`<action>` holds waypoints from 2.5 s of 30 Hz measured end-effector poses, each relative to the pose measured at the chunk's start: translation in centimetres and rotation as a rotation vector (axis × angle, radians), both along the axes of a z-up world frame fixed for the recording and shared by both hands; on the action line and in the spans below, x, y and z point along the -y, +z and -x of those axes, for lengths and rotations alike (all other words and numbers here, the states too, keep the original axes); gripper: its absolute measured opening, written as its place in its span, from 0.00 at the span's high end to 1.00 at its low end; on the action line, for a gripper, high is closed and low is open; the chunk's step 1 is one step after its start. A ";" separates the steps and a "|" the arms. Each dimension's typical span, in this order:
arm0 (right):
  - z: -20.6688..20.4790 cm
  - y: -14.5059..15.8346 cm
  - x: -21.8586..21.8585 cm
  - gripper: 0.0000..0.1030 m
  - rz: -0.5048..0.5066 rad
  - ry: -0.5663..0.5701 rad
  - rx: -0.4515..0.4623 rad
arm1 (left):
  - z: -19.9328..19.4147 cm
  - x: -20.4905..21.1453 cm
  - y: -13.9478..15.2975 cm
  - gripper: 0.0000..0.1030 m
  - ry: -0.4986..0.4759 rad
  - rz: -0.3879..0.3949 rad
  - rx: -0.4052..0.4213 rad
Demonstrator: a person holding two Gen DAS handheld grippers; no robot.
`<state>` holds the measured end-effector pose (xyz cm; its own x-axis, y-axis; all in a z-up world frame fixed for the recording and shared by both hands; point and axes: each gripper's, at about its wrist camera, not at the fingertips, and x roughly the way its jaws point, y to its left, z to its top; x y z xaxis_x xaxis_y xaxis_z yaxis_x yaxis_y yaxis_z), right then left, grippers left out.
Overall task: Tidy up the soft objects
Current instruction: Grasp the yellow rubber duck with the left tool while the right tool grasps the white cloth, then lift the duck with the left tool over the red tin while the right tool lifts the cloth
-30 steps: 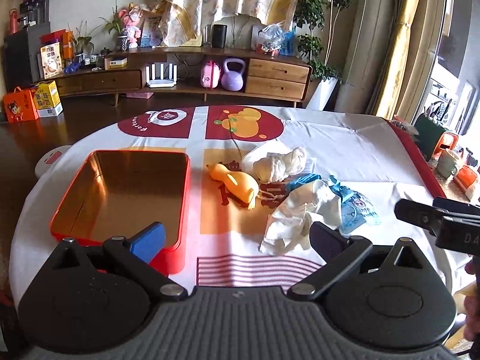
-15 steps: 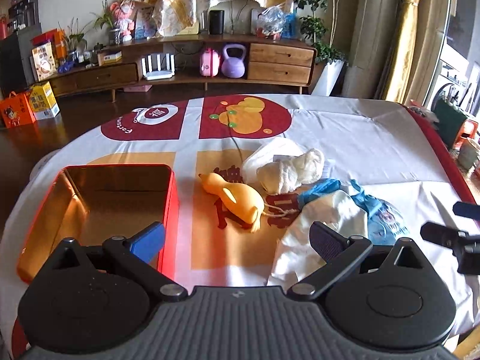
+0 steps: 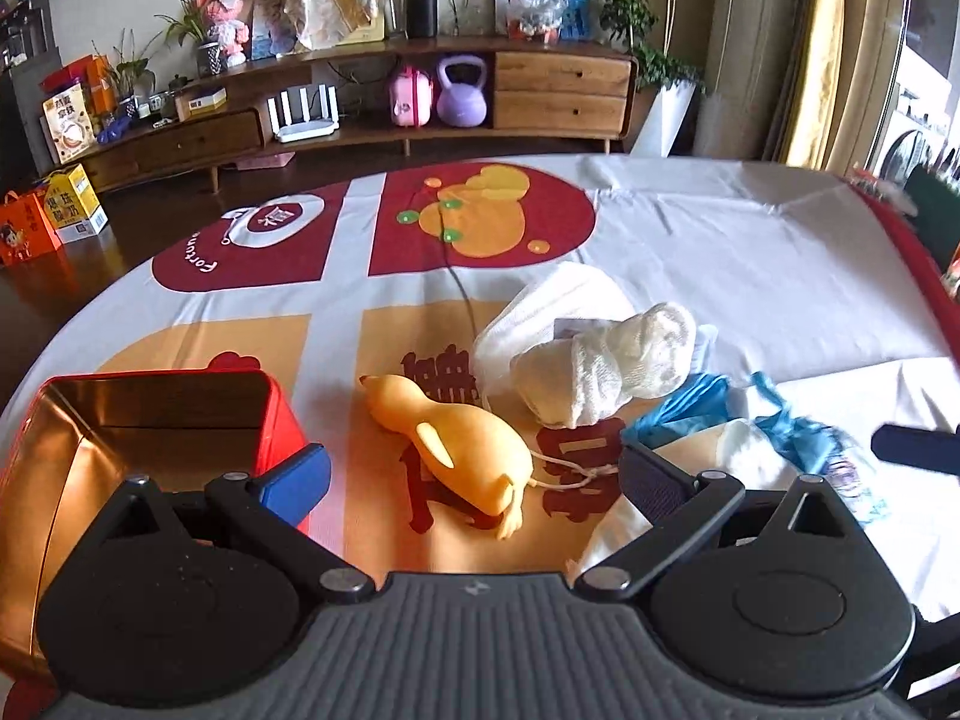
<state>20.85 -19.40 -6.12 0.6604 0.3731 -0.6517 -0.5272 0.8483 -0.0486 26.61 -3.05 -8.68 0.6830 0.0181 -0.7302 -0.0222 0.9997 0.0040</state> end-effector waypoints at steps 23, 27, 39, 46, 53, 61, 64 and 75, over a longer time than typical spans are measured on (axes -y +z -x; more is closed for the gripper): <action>-4.1 -3.8 -3.0 0.60 0.117 0.038 0.003 | -4.4 0.8 -4.7 0.13 0.008 -0.108 -0.056; -3.8 -3.6 -3.2 0.68 0.139 0.037 0.030 | -4.4 1.0 -5.0 0.40 -0.002 -0.094 -0.078; -3.1 -3.3 -3.4 0.99 0.154 0.014 0.054 | -3.5 0.4 -4.4 0.64 -0.017 -0.064 -0.056; -1.5 -1.3 -2.4 0.99 0.074 -0.004 0.054 | -2.1 -0.3 -3.7 0.67 -0.030 -0.037 -0.042; 0.1 1.4 -0.9 0.99 -0.030 -0.036 0.026 | 0.7 -1.3 -1.6 0.67 -0.049 0.023 -0.012; 1.5 3.8 1.4 0.99 -0.123 -0.057 -0.072 | 4.1 -2.6 1.3 0.67 -0.077 0.073 0.036; 2.5 2.8 2.2 0.99 -0.095 -0.065 -0.109 | 5.2 -3.0 1.5 0.67 -0.084 0.082 0.039; 5.1 2.2 1.7 0.54 0.021 -0.041 -0.056 | 6.9 -3.2 1.1 0.67 -0.091 0.102 0.024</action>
<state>15.80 -21.06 -3.97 0.6368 0.3327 -0.6955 -0.4948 0.8682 -0.0377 19.71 0.14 -7.63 0.6956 -0.1182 -0.7087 0.0693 0.9928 -0.0976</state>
